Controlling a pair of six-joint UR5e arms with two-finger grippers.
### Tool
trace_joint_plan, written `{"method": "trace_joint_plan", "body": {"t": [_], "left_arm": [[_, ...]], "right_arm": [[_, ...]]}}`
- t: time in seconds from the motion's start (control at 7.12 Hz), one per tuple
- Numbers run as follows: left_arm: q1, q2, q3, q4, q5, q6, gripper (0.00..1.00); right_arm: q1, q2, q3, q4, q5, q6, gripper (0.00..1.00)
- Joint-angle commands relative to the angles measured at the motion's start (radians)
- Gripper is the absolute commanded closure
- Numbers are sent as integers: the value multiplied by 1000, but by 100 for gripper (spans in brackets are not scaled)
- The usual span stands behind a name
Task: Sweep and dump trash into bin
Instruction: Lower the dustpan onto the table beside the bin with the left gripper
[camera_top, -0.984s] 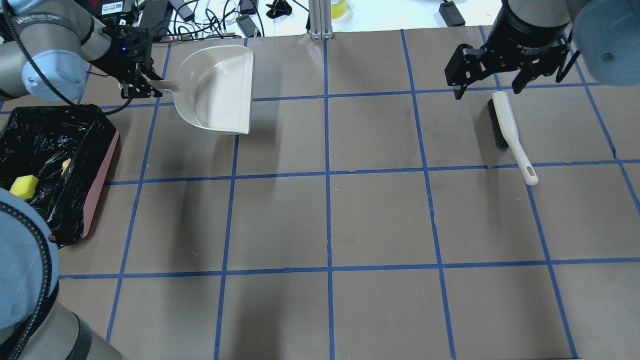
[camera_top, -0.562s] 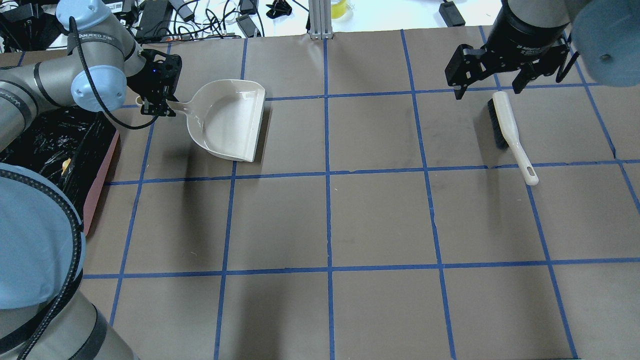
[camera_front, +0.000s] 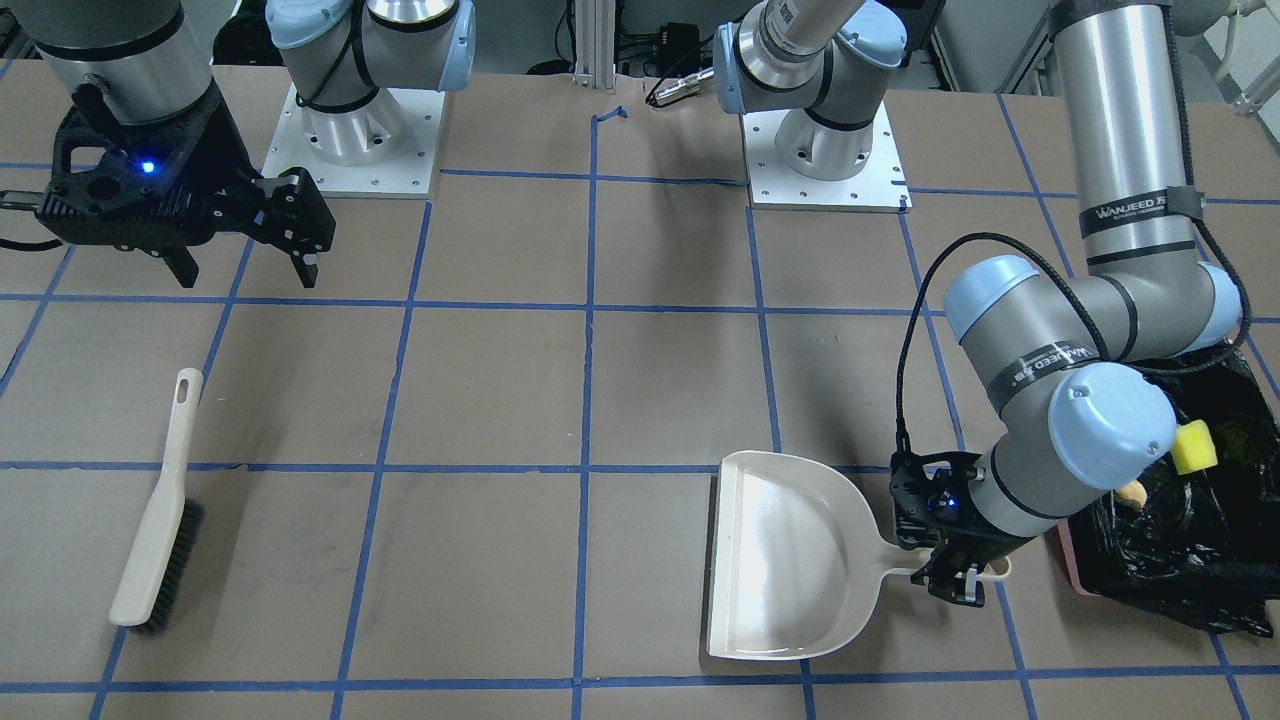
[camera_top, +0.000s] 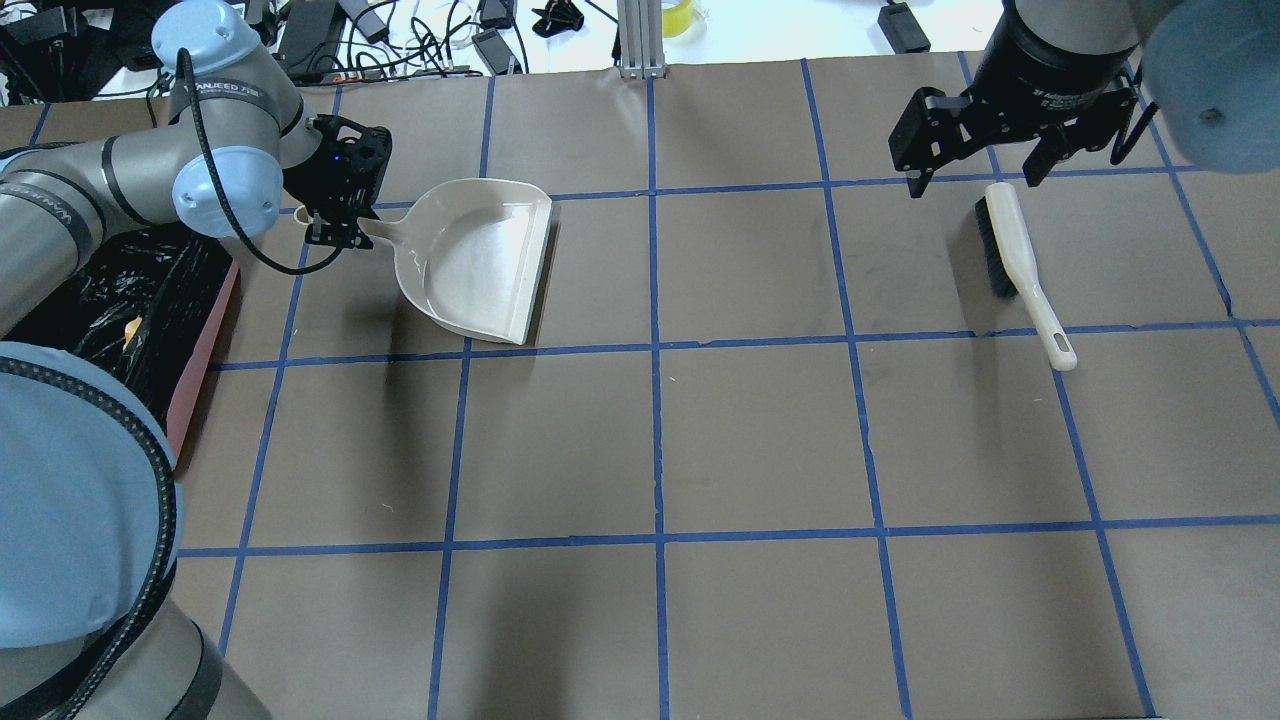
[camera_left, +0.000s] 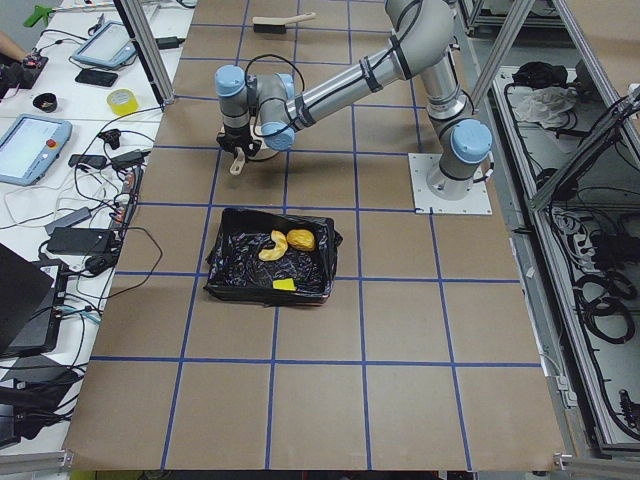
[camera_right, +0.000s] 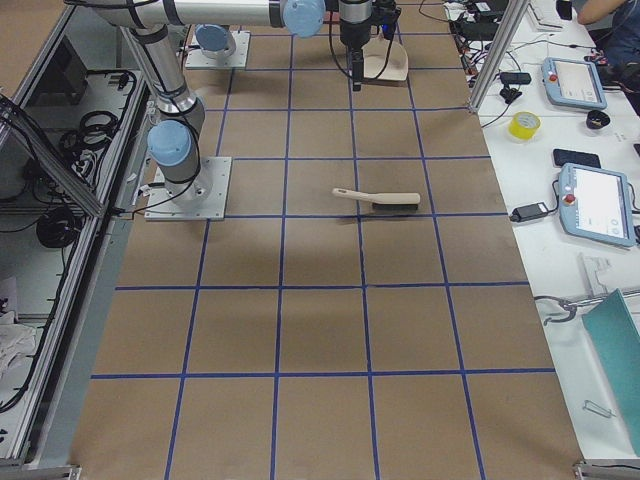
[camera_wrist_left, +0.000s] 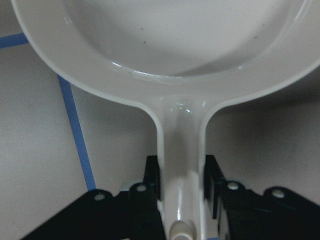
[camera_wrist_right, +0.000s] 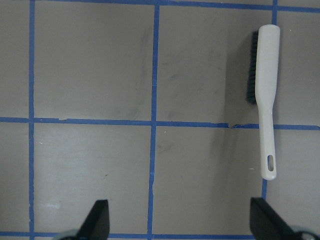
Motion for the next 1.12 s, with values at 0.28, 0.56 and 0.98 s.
{"method": "trace_joint_plan", "body": {"t": [0.28,0.56,0.98], "left_arm": [[-1,34,-5,4,3,-34,0],[-4,58,-8,-1,16,-106,0],[-45,176,13,-133,3,-367,0]], "right_arm": [[-2,0,0,1,-10,0,0],[0,5,2,-5,-12,1,0],[-2,-1,2,-1,-16,-2,0]]}}
